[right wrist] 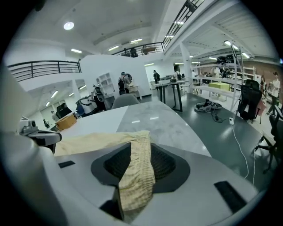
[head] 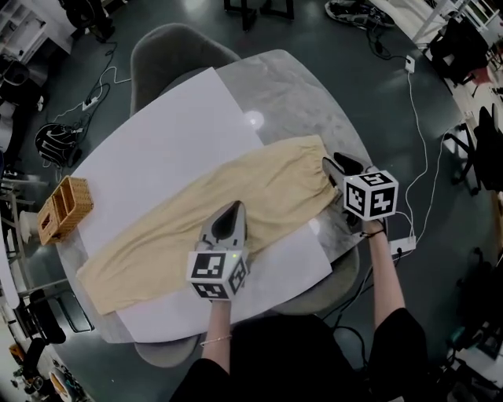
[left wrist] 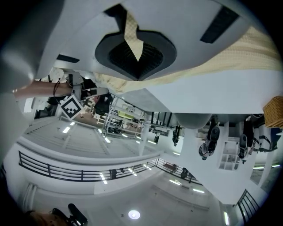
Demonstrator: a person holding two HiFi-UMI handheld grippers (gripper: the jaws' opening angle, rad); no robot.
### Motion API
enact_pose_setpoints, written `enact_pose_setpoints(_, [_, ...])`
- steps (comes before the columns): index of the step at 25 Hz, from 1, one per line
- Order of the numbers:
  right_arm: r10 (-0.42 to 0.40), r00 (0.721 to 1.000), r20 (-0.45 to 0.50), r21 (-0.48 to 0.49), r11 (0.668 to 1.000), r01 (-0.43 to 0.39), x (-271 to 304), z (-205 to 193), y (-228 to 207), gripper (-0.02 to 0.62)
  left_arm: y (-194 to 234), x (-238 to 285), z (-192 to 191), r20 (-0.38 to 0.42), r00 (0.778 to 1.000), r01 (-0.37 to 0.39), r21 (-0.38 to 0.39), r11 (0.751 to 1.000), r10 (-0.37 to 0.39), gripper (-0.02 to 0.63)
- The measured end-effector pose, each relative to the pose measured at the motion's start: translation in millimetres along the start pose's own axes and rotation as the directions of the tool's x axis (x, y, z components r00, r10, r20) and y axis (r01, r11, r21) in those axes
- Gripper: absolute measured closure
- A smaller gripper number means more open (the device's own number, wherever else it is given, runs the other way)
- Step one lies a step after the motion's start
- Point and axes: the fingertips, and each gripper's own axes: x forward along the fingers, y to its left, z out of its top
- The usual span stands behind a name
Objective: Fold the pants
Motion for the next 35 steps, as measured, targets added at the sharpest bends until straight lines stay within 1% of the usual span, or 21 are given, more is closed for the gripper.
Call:
enact_pose_setpoints(8, [0.047, 0.994, -0.103, 0.037, 0.998, -0.044, 20.4, -16.2, -6.4, 0.396, -2.7, 9.1, -4.4, -0.017, 1.000, 0.007, -0.006, 1.000, -0.008, 0.598])
enact_pose_setpoints(12, [0.065, 0.986, -0.154, 0.073, 0.996, -0.054, 27.6, -22.3, -8.9, 0.385, -2.7, 10.9, -3.4, -0.018, 1.000, 0.008, -0.009, 1.000, -0.008, 0.598])
enact_pose_setpoints(18, [0.052, 0.973, -0.224, 0.072, 0.997, -0.036, 31.5, -29.3, -12.6, 0.387, -3.1, 12.0, -2.8, -0.017, 1.000, 0.004, -0.016, 1.000, -0.004, 0.598])
enact_pose_setpoints(24, [0.016, 0.961, -0.275, 0.012, 1.000, -0.013, 32.3, -34.5, -11.6, 0.388, -2.2, 9.3, -3.4, -0.019, 1.000, -0.008, -0.005, 1.000, 0.008, 0.598])
enact_pose_setpoints(28, [-0.021, 0.958, -0.288, -0.034, 0.999, 0.012, 32.4, -36.3, -12.8, 0.419, -2.3, 7.6, -2.1, -0.013, 1.000, -0.014, -0.007, 1.000, 0.014, 0.598])
enact_pose_setpoints(35, [-0.046, 0.951, -0.306, -0.053, 0.998, 0.031, 33.3, -37.1, -13.5, 0.459, -1.4, 1.0, -0.2, -0.003, 0.999, -0.032, -0.010, 0.999, 0.032, 0.598])
